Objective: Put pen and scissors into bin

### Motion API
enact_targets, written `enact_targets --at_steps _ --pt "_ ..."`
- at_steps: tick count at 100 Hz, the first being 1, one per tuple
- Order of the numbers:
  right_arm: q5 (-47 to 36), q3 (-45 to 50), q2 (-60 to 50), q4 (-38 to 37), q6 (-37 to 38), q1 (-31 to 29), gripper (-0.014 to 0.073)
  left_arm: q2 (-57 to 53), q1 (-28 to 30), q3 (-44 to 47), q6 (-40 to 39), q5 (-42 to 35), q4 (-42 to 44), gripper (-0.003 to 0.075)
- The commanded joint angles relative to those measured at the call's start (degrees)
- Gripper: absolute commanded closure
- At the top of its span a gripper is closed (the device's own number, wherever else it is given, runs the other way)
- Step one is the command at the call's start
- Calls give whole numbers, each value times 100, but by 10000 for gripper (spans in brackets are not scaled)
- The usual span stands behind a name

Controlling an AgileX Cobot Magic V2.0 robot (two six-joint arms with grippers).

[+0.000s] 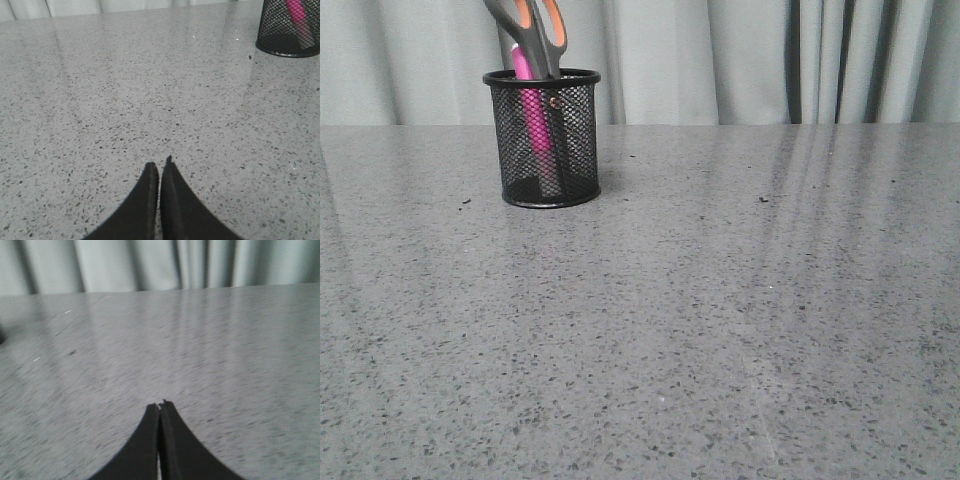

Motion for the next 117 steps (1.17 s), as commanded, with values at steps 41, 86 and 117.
enact_targets --at_steps 41,86,117 --pt "701 92 110 14 -252 -548 662 -191 10 253 -40 -252 -2 739" --pt "654 92 -441 52 -296 -560 662 -183 10 253 -40 -252 -2 739" --pt "654 92 -441 52 -296 -560 662 -183 10 253 -40 -252 -2 739"
